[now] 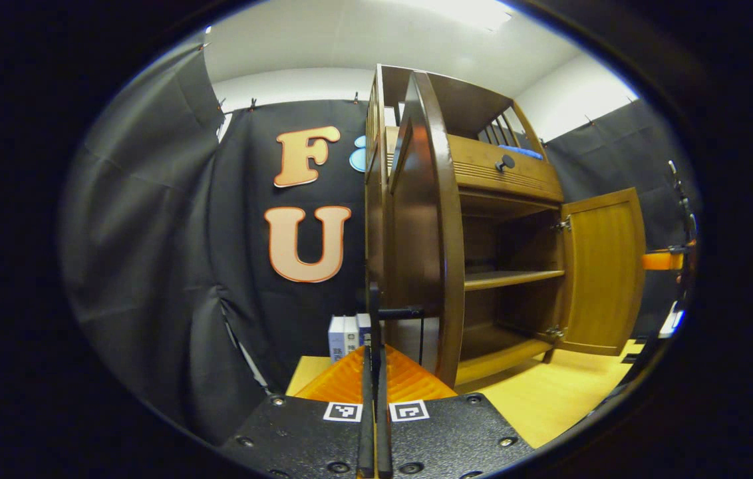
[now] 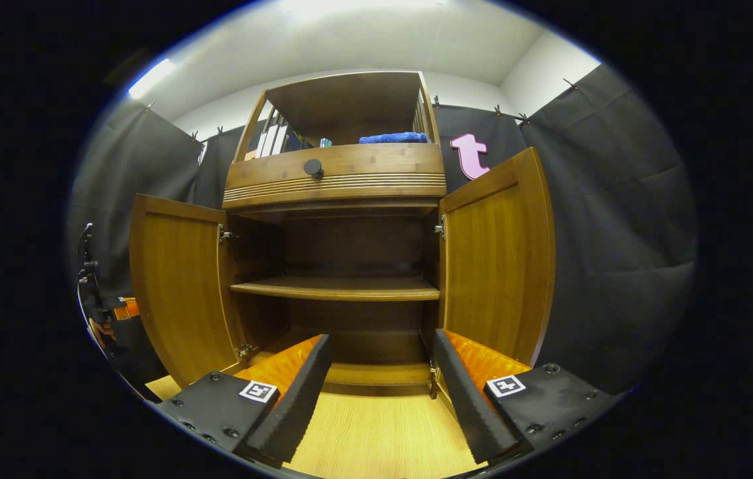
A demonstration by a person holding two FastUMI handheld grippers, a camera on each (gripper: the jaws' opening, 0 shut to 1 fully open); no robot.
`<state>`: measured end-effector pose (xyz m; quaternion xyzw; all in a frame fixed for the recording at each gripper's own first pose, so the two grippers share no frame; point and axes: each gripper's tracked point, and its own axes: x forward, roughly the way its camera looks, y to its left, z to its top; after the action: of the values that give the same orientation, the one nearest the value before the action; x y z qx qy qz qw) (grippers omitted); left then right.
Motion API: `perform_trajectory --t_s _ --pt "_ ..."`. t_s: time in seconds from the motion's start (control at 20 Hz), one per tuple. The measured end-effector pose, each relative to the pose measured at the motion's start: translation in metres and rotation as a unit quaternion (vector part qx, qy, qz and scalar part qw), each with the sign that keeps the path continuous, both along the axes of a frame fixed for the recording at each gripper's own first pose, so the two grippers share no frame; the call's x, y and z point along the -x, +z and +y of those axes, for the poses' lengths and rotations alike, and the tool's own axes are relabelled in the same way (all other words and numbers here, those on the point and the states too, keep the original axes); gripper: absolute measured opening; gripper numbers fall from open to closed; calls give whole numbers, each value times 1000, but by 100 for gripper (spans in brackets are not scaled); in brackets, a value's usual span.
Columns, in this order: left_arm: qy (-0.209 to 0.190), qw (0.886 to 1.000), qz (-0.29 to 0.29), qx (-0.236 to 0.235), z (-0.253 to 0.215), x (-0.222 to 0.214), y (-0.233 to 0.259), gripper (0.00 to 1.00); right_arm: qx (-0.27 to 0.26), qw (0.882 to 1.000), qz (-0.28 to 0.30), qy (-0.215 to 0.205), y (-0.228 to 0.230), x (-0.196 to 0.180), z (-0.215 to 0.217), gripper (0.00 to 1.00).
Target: Open the right door of the double-door shoe cabinet with the right hand, and open the left door with the left hand.
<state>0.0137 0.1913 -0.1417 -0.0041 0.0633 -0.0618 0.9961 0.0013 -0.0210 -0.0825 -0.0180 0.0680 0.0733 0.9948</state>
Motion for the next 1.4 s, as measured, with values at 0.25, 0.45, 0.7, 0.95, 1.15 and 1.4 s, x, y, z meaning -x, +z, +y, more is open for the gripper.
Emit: perform_trajectory --t_s 0.25,0.45,0.7,0.95,1.15,1.4 --pt "42 999 10 -33 11 33 1 1 -3 1000 5 2 -3 -4 1 93" --pt "48 998 -8 -50 -13 59 32 0 -18 1000 15 10 -11 -7 7 93" --pt "-27 998 -34 -55 -94 62 55 0 -30 999 19 15 -14 -11 10 99" --pt "-78 995 -32 46 -165 48 47 1 -26 1000 10 5 -12 -5 -1 93" --pt "-43 997 -49 50 -176 25 54 4 -24 1000 7 -9 -8 5 -12 93" --pt "25 998 -27 53 -177 10 37 0 -16 1000 6 -25 -6 14 -23 93"
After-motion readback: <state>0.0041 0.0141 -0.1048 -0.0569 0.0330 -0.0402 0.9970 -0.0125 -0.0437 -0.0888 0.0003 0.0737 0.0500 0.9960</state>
